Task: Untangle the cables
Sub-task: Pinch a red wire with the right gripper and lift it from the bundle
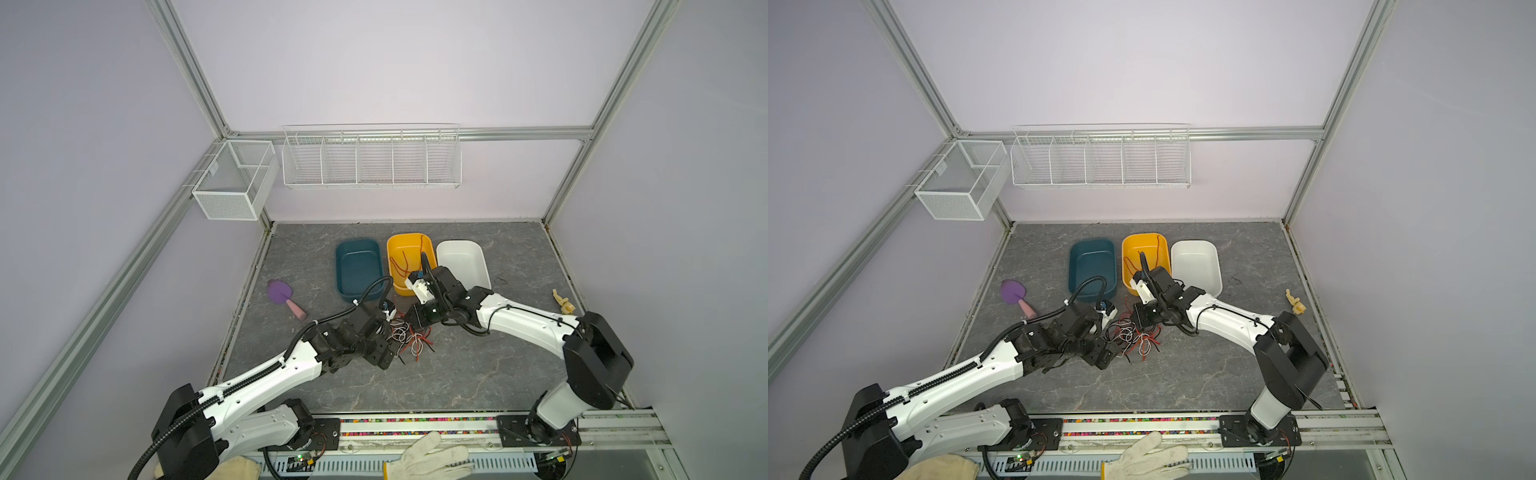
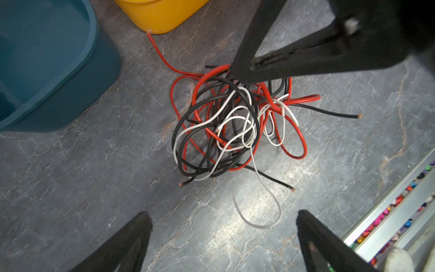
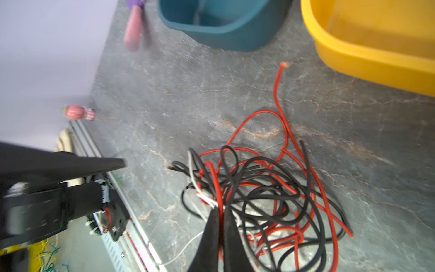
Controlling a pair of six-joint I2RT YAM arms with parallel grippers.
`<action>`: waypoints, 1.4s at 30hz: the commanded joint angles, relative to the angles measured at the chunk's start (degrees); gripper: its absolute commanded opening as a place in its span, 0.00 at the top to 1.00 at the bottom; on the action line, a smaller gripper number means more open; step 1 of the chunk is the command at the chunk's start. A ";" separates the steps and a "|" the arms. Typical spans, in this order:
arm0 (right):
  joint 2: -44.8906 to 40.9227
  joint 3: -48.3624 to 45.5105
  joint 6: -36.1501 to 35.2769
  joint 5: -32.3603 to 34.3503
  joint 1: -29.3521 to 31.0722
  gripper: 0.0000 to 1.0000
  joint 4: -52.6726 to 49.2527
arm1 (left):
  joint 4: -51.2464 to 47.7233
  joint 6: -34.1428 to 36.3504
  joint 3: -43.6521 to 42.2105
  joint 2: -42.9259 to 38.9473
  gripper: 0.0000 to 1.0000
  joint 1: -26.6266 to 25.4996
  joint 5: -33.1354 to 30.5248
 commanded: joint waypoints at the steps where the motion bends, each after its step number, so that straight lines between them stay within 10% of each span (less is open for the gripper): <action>1: -5.50 -0.61 -1.87 -0.06 0.25 0.93 -0.98 | 0.77 2.67 0.69 0.30 0.04 0.26 0.74; 42: -32.25 12.05 -1.33 12.42 2.03 0.94 -15.23 | 2.61 8.74 -0.99 -3.08 0.06 -1.85 -9.69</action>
